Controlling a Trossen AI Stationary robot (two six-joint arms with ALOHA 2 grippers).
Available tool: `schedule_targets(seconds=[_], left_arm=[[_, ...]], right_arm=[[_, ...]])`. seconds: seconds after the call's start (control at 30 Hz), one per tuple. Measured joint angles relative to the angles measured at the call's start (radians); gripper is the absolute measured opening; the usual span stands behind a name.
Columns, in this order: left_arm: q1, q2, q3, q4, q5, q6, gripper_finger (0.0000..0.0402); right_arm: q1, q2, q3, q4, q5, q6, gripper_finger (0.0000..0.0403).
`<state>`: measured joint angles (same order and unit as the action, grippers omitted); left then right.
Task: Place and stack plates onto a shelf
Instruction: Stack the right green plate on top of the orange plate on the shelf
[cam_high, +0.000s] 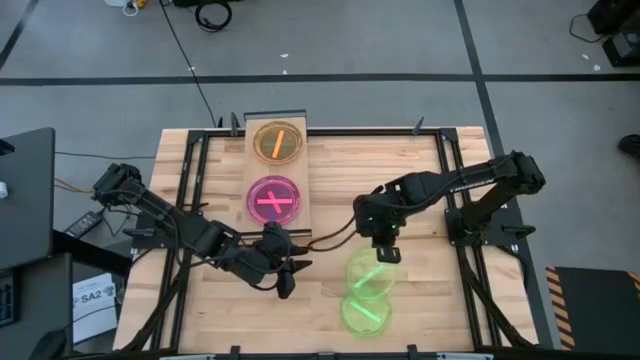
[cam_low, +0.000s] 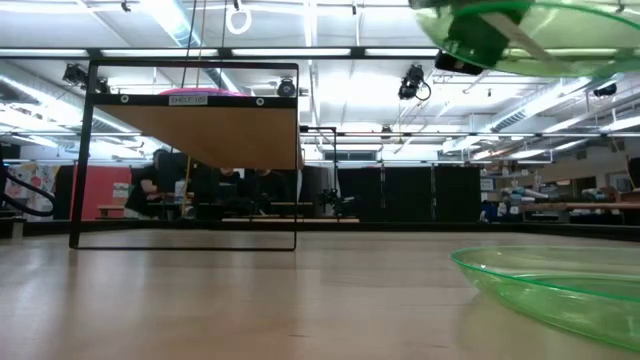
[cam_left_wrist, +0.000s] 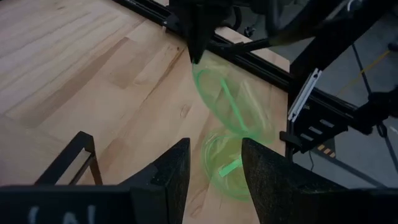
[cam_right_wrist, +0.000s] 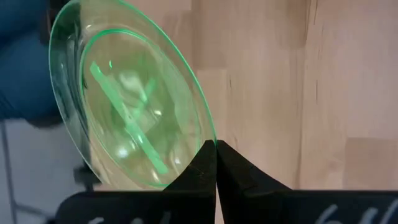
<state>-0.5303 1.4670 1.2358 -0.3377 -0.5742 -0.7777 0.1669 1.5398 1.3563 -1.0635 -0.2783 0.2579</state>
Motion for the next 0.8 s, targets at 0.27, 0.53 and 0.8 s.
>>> schedule_targets(seconds=[0.27, 0.53, 0.8], left_arm=[[0.027, 0.0, 0.0, 0.015, -0.001, -0.005, 0.0151], [0.059, 0.0, 0.0, 0.015, -0.002, -0.005, 0.0151], [0.087, 0.0, 0.0, 0.012, -0.002, -0.004, 0.0151]], right_arm=[[-0.011, 0.0, 0.0, 0.189, 0.015, 0.139, 0.0004], [-0.041, 0.0, 0.0, 0.313, 0.026, 0.196, 0.0004], [-0.073, 0.0, 0.0, 0.33, 0.027, 0.22, 0.0004]])
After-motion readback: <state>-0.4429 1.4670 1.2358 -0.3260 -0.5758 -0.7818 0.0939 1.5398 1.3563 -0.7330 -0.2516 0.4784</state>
